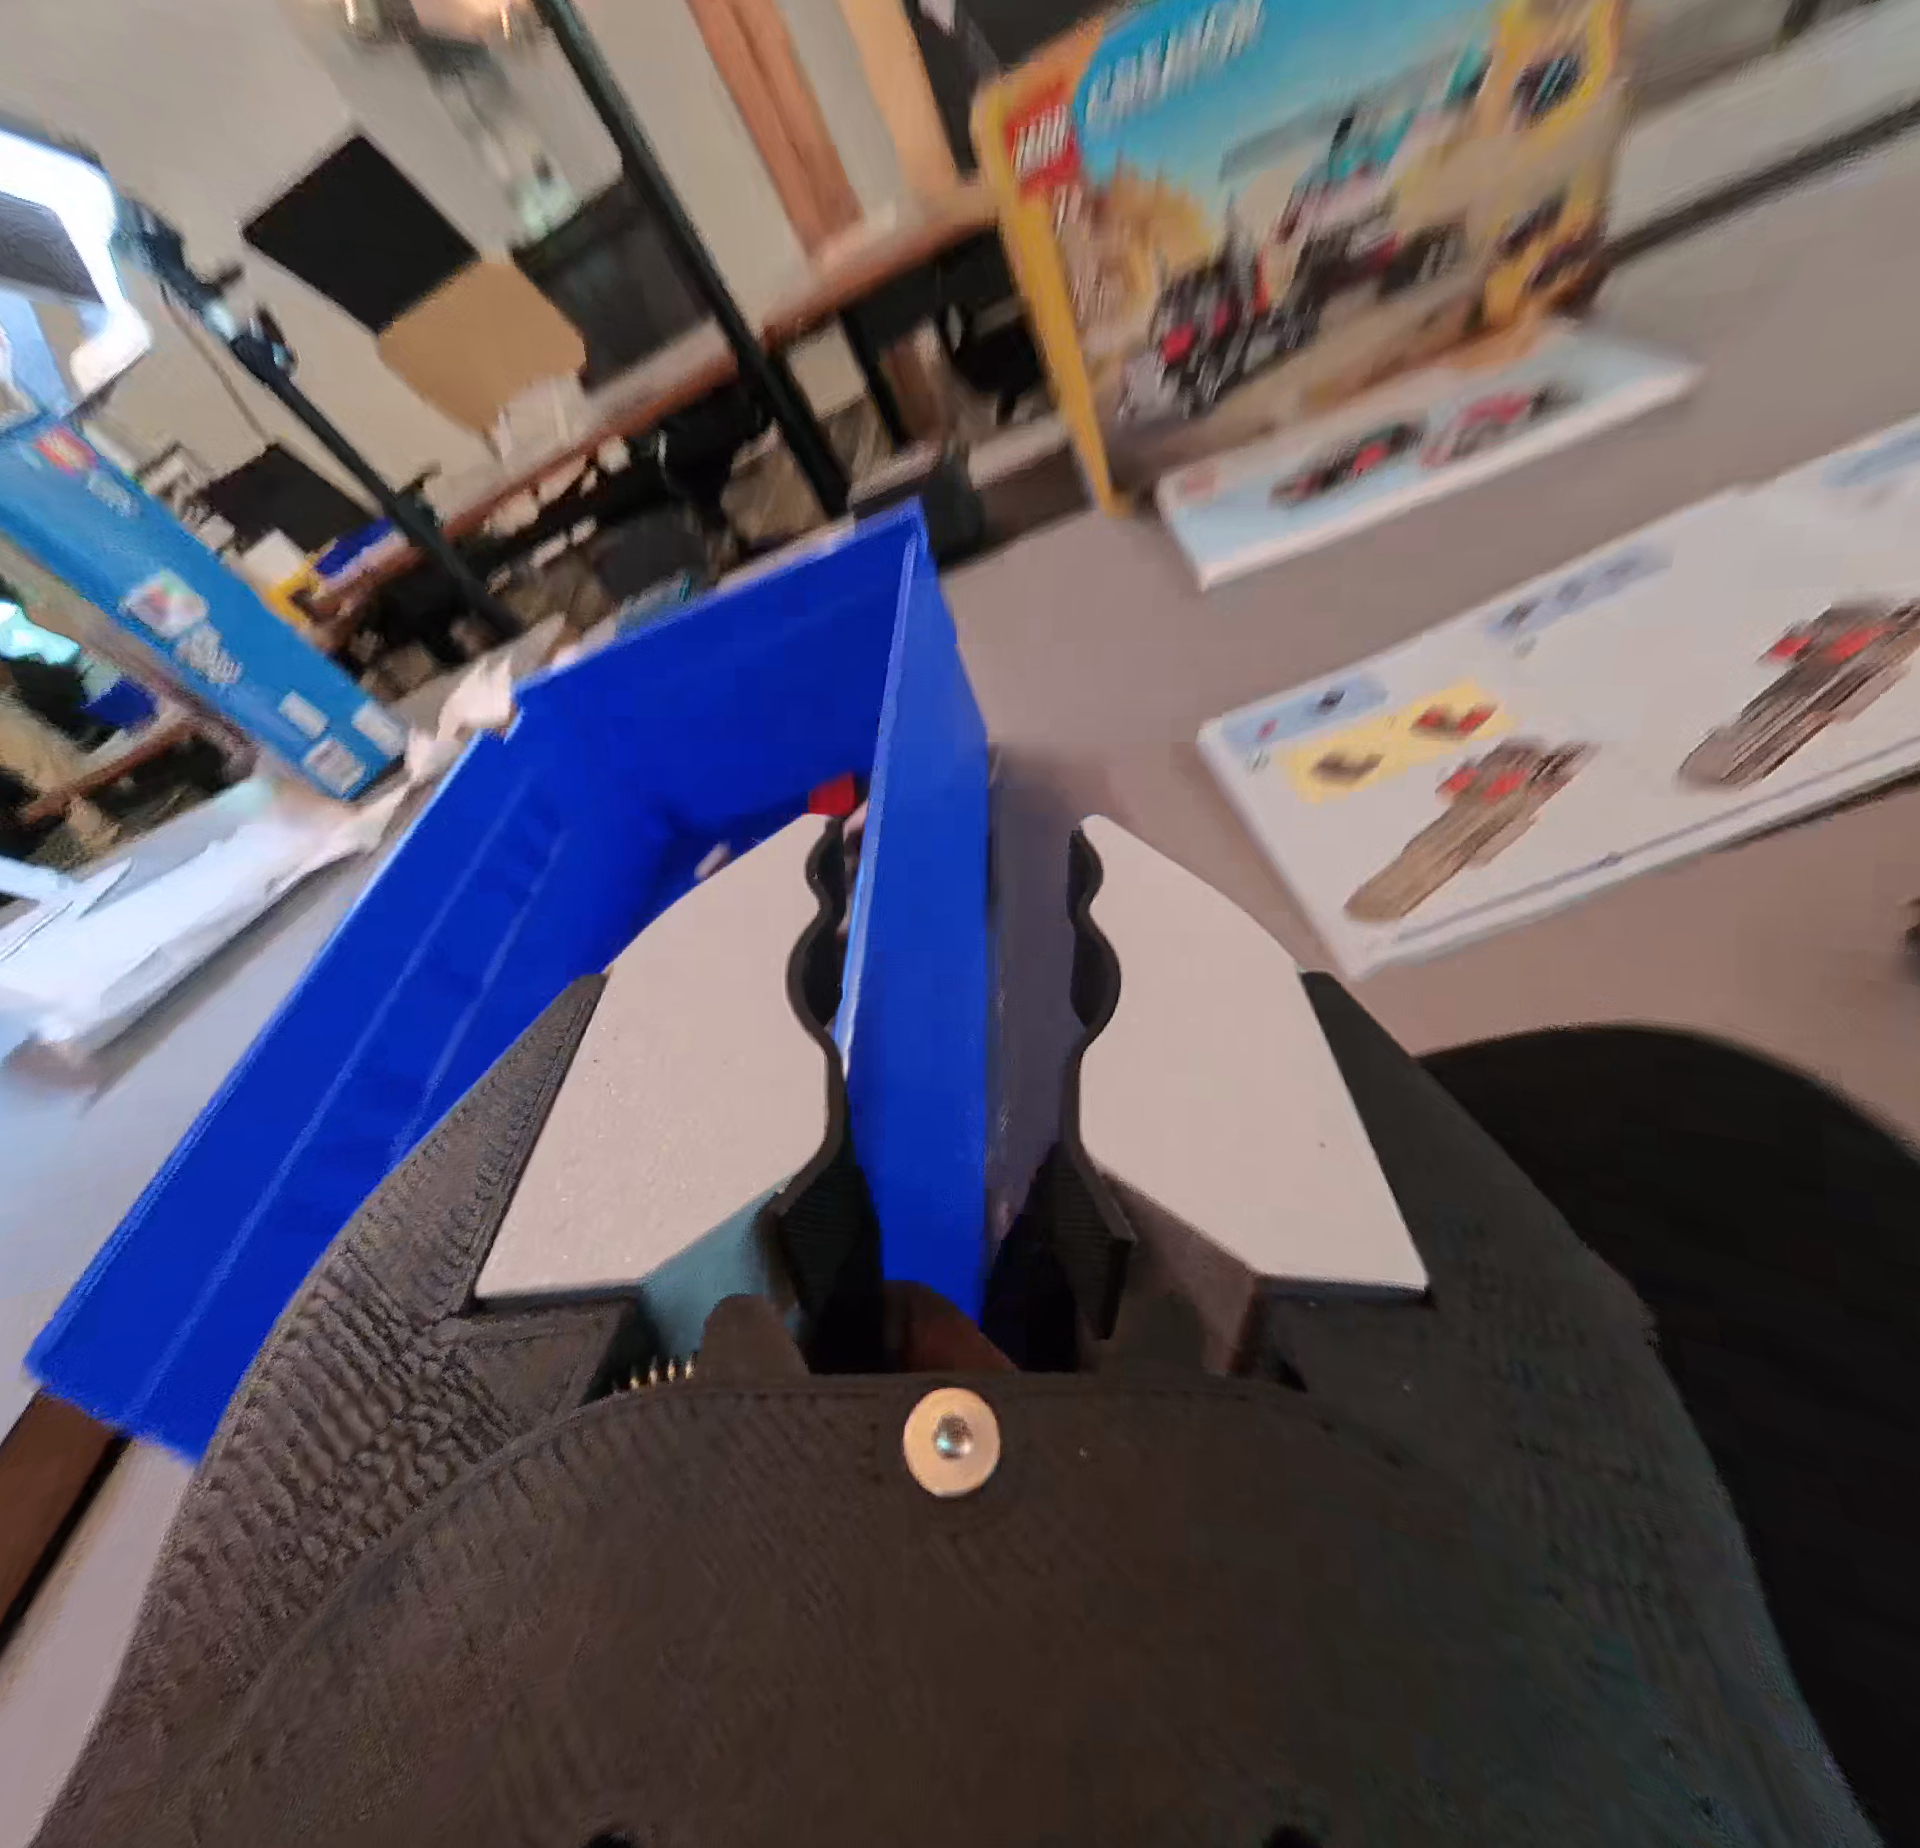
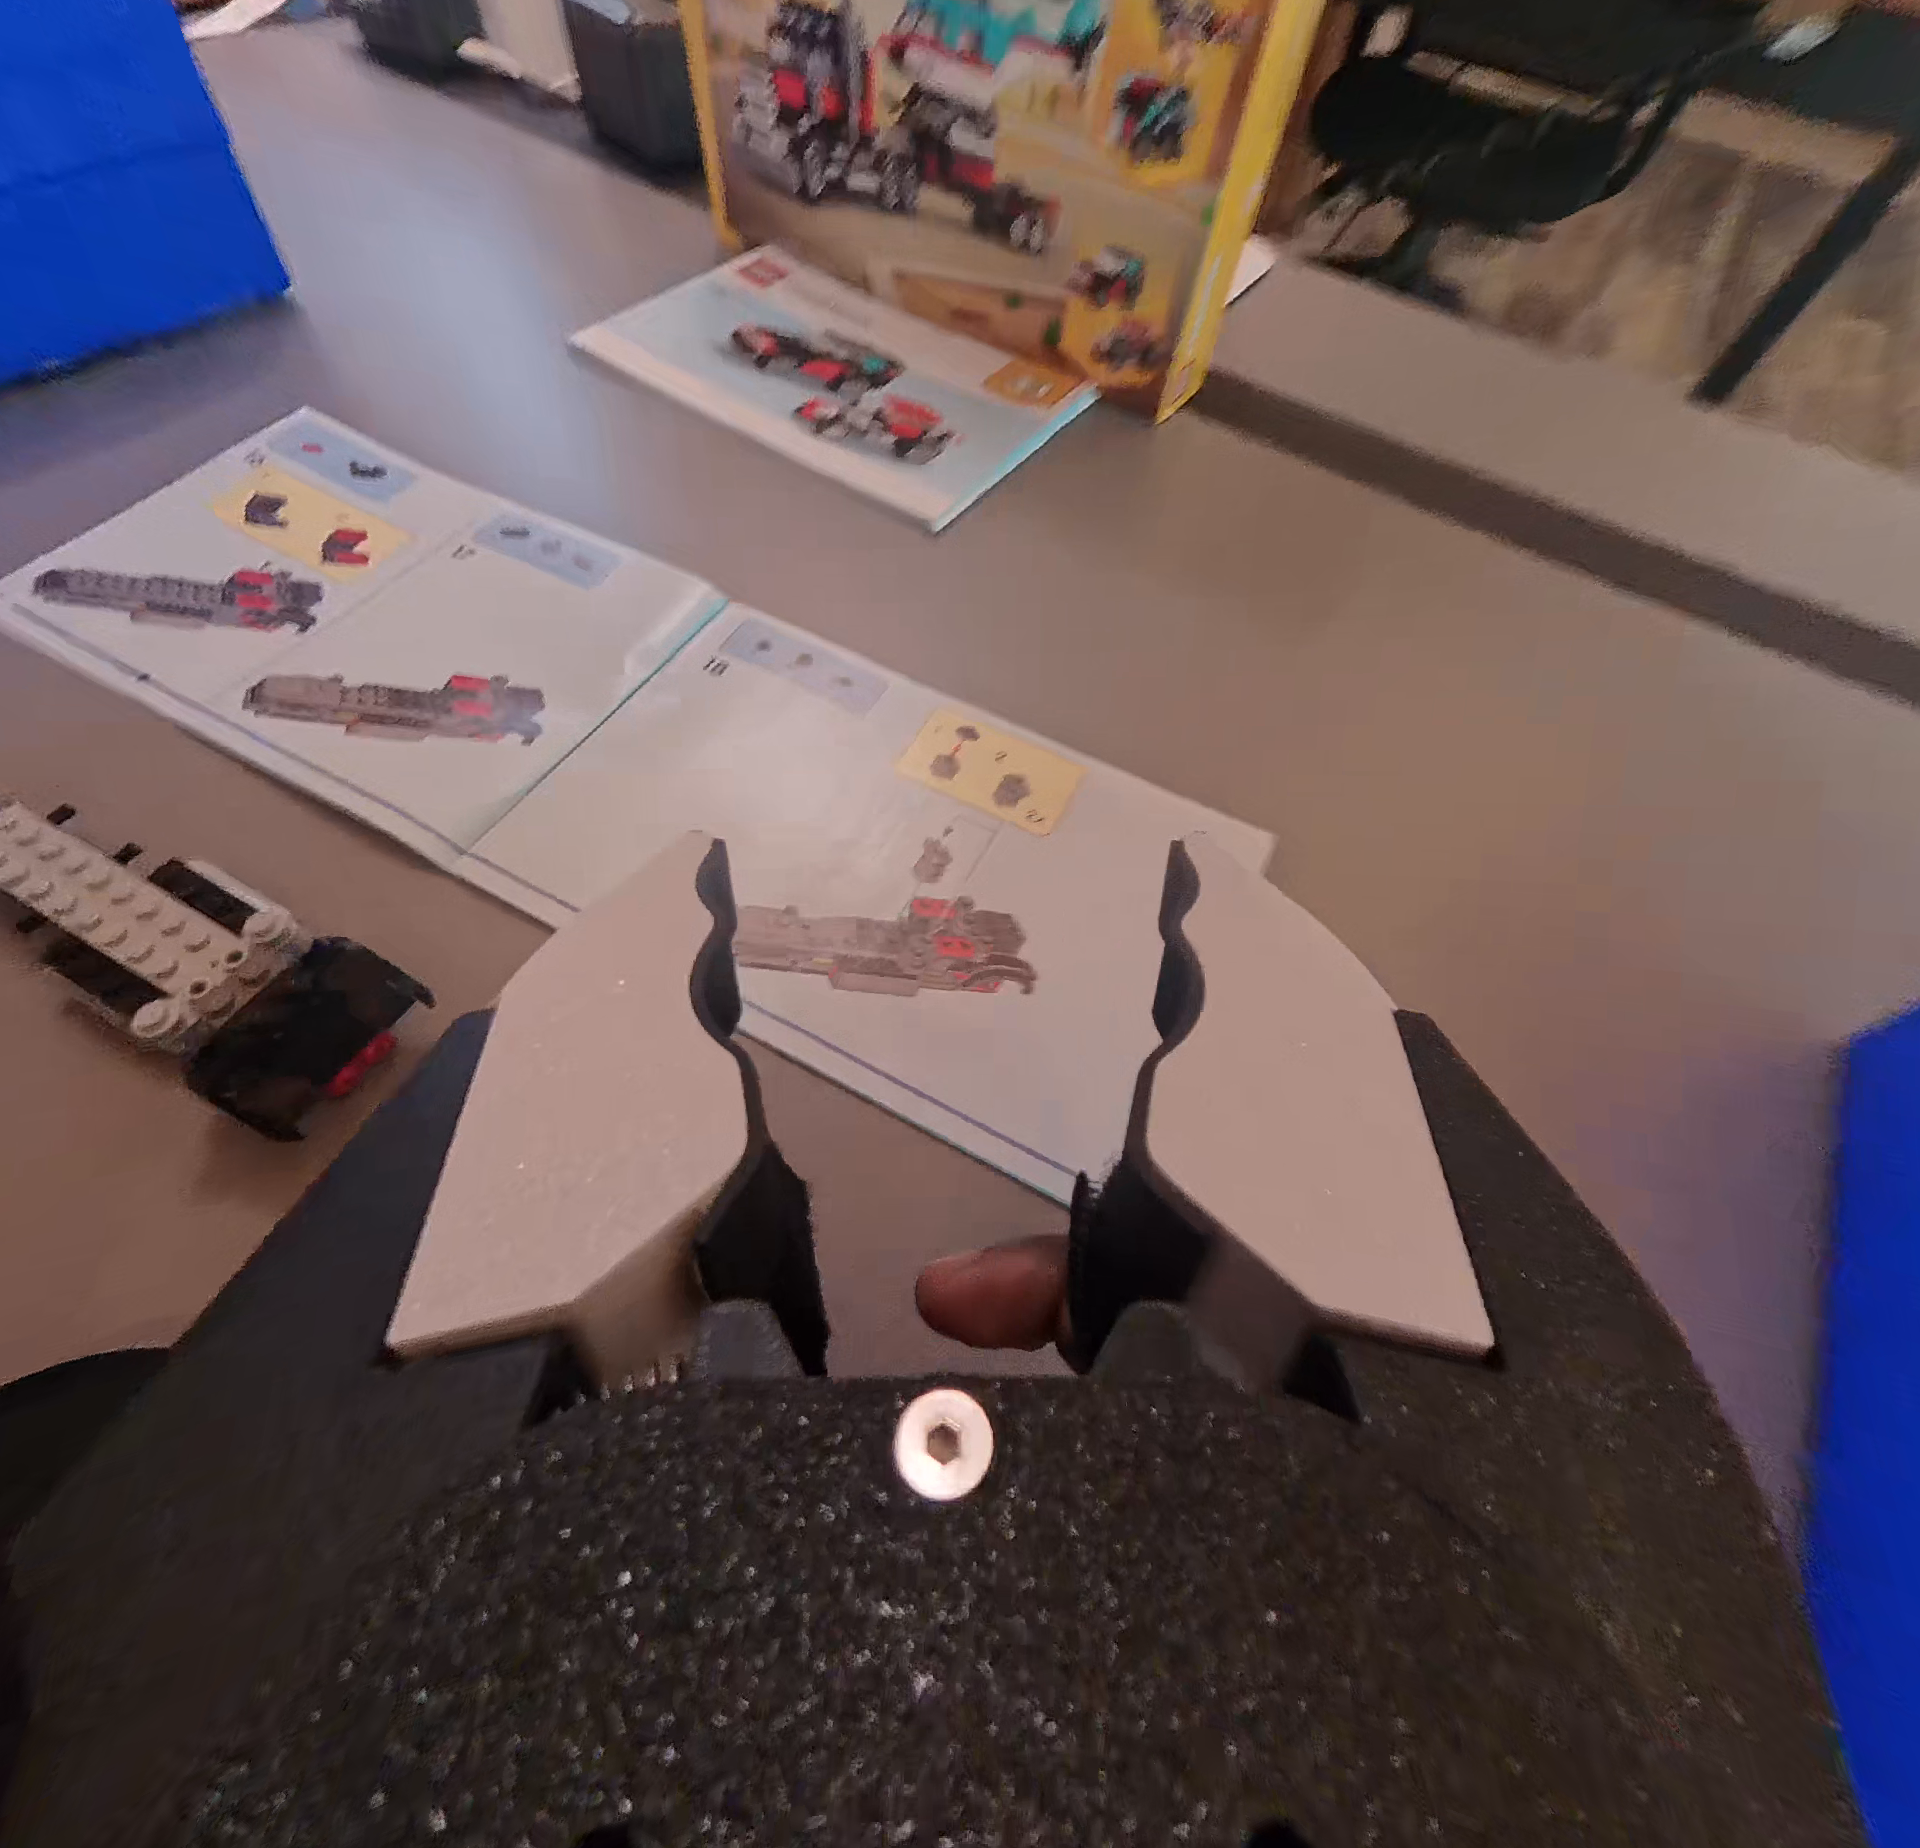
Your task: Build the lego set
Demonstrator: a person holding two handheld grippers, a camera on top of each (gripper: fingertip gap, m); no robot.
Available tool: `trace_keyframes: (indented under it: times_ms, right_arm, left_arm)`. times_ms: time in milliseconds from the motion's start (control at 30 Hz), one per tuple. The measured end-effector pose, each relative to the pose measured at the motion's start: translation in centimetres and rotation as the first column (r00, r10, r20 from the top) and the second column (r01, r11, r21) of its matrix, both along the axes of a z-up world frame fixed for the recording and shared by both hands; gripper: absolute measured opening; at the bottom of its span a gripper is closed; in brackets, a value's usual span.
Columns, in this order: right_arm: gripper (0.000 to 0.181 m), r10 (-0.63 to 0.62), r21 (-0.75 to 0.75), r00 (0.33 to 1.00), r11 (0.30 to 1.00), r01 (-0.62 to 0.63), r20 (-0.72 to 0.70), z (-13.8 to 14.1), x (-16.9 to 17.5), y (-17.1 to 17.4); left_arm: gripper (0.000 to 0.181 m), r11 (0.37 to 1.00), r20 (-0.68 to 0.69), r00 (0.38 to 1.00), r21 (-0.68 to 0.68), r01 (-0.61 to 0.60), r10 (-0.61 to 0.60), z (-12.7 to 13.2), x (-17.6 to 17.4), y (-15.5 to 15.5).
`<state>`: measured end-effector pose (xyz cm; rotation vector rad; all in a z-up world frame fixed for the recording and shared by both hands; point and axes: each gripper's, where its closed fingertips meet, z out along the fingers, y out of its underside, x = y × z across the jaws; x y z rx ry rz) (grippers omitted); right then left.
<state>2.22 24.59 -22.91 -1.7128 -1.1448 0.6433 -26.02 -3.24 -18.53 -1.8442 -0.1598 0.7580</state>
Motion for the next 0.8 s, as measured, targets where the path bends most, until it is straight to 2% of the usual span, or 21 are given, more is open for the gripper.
trace_keyframes:
  times_ms: [100, 167, 233, 300, 367, 433, 500, 567, 600, 633, 700, 800]
  right_arm:
    - [0.085, -0.172, 0.106, 0.985, 0.979, 0.174, -0.029, 3.0, 3.2, 1.6]
    - [0.092, -0.303, 0.100, 0.953, 0.947, 0.304, -0.023, 3.7, 6.2, 2.8]
    - [0.097, -0.421, 0.074, 0.907, 0.905, 0.419, 0.025, 3.6, 9.5, 3.6]
    - [0.096, -0.523, 0.125, 0.846, 0.851, 0.510, 0.108, 3.2, 13.1, 4.0]
    - [0.090, -0.593, 0.172, 0.770, 0.805, 0.568, 0.235, 2.1, 16.5, 4.0]
    - [0.088, -0.586, 0.143, 0.716, 0.801, 0.581, 0.378, -0.2, 18.9, 3.2]
    - [0.087, -0.604, 0.155, 0.649, 0.776, 0.612, 0.463, -1.6, 21.0, 3.1]
    - [0.063, -0.632, 0.204, 0.597, 0.752, 0.627, 0.494, -2.2, 22.6, 3.4]
    - [0.036, -0.617, 0.204, 0.582, 0.759, 0.618, 0.530, -2.7, 22.9, 3.3]
    - [0.022, -0.610, 0.222, 0.558, 0.761, 0.609, 0.563, -2.8, 23.0, 3.1]
    - [0.014, -0.533, 0.176, 0.581, 0.811, 0.558, 0.615, -3.0, 21.4, 2.0]
    - [0.014, -0.376, 0.038, 0.672, 0.887, 0.461, 0.638, -3.2, 17.5, -0.8]
  left_arm:
    - [0.038, 0.971, 0.035, 0.985, 0.181, 0.159, -0.168, 3.0, 2.3, 1.1]
    - [0.038, 0.899, 0.113, 0.927, 0.313, 0.307, -0.357, 4.9, 4.3, 2.2]
    - [0.038, 0.766, 0.186, 0.805, 0.484, 0.424, -0.563, 7.6, 6.5, 3.0]
    - [0.039, 0.654, 0.249, 0.660, 0.581, 0.484, -0.709, 9.0, 8.1, 3.7]
    - [0.039, 0.650, 0.338, 0.581, 0.580, 0.491, -0.741, 8.1, 8.8, 4.7]
    - [0.039, 0.685, 0.397, 0.567, 0.524, 0.506, -0.722, 6.5, 9.2, 5.7]
    - [0.039, 0.716, 0.417, 0.584, 0.458, 0.527, -0.697, 5.1, 9.6, 6.5]
    - [0.039, 0.730, 0.413, 0.601, 0.396, 0.557, -0.684, 4.0, 10.4, 7.1]
    - [0.039, 0.733, 0.407, 0.610, 0.367, 0.573, -0.680, 3.7, 10.8, 7.4]
    - [0.039, 0.738, 0.402, 0.619, 0.338, 0.584, -0.675, 3.3, 11.1, 7.7]
    - [0.039, 0.741, 0.384, 0.635, 0.287, 0.607, -0.670, 2.9, 11.9, 8.4]
    - [0.038, 0.728, 0.350, 0.642, 0.239, 0.642, -0.682, 2.9, 13.2, 9.3]
